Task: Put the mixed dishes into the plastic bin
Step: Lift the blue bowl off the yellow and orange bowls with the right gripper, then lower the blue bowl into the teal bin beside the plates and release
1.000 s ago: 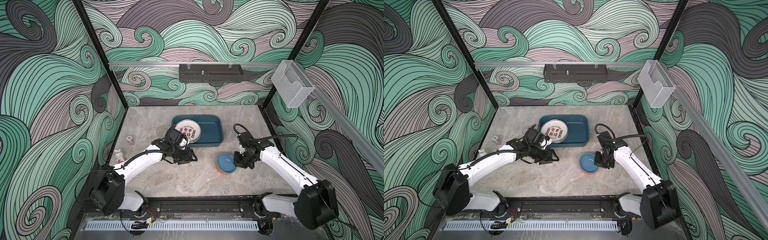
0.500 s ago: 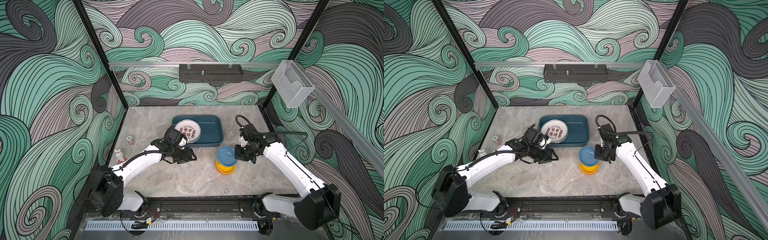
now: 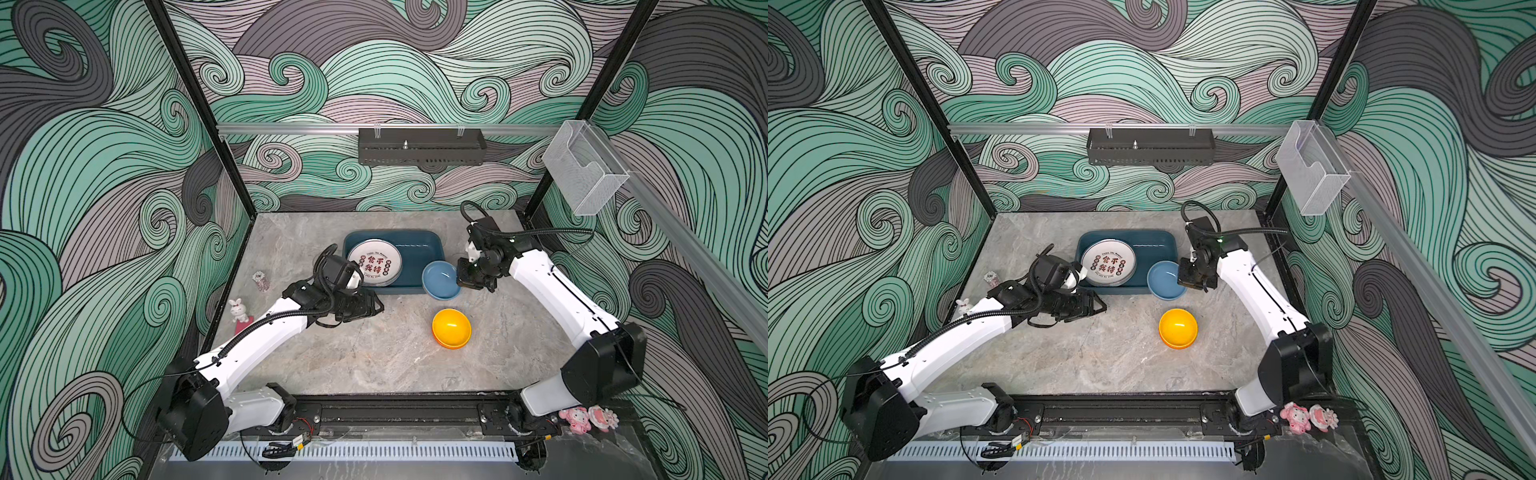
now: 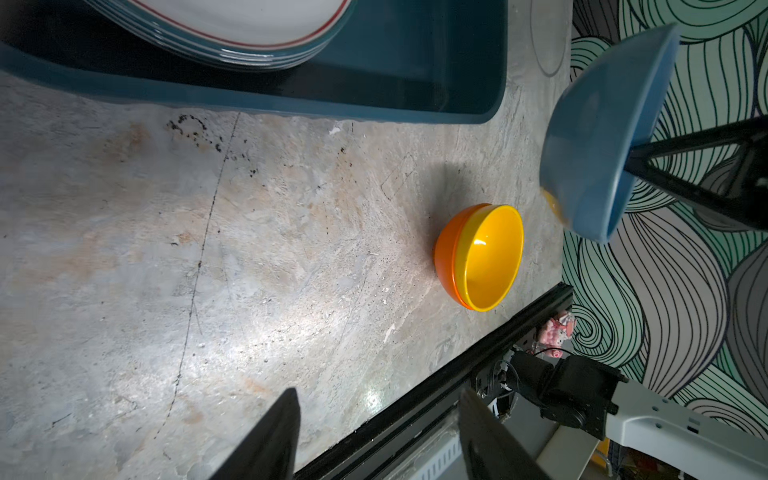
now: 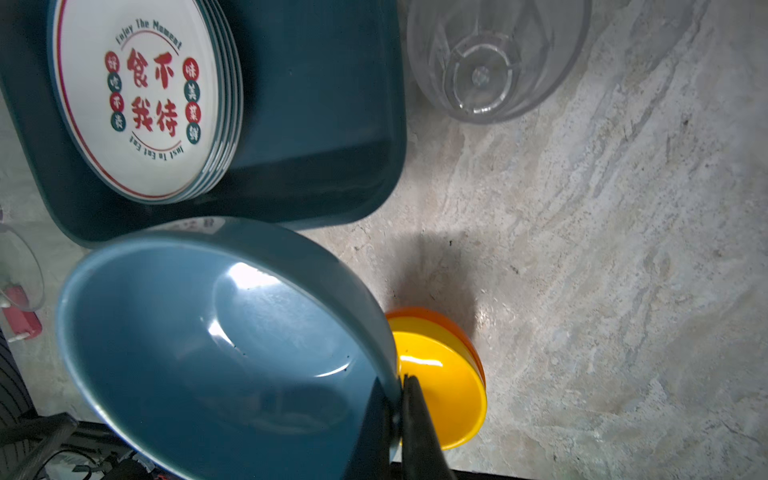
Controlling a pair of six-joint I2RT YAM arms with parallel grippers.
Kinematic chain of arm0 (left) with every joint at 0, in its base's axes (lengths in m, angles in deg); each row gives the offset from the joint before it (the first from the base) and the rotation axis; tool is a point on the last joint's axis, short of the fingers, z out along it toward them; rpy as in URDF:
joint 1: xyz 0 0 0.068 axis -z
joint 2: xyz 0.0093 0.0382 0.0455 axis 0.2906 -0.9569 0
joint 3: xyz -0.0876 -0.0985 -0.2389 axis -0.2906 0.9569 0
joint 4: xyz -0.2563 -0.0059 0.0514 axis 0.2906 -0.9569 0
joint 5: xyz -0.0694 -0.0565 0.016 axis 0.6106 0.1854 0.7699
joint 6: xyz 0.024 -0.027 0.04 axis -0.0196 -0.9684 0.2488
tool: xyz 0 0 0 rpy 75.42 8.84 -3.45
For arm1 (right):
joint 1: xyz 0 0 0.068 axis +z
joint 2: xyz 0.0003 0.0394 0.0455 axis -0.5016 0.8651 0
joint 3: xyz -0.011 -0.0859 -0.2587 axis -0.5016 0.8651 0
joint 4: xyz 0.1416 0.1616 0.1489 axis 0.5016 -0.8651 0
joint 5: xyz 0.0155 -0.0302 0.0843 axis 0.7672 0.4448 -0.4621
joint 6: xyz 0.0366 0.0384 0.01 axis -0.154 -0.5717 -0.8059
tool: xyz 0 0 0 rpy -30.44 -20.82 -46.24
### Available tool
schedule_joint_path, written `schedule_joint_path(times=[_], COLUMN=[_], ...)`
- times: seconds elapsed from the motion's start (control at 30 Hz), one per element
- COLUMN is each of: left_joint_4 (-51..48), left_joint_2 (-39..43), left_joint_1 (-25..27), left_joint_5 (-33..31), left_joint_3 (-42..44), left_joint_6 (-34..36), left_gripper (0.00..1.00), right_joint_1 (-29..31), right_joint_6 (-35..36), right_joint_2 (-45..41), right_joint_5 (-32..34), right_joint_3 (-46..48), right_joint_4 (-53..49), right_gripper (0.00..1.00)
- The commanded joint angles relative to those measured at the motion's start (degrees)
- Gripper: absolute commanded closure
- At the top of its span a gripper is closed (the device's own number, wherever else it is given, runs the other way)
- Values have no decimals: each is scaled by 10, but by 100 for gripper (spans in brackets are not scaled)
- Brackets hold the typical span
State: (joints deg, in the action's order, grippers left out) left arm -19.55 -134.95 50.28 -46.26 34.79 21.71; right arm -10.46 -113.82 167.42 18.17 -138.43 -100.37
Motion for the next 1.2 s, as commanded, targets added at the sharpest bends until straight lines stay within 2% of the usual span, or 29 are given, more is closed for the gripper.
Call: schedule_joint_path(times=[0.0,0.37,0.73,1.03,1.17], left_joint_4=[-23,-33,-35,-46,-48], left_joint_2=[15,35,44,47,50], left_joint_1=[-10,-24,-30,-32,-34], left_joint_5=[-17,-13,-9,-5,-8], left_joint_3=[7,20,38,45,48], left_joint_6=[1,4,-3,-8,-11], left_gripper=[36,36,36,37,37], right_joint_1=[-3,-4,-9,-14,-19], right_joint_6=[-7,-25,-42,-43,-44], right_joint_2=[34,205,331,437,463], right_joint_5=[7,17,23,28,33], right_joint_3=[-44,-195,-316,-457,-489], right_joint_4=[13,12,12,-32,-39], right_gripper=[100,100,100,100,100])
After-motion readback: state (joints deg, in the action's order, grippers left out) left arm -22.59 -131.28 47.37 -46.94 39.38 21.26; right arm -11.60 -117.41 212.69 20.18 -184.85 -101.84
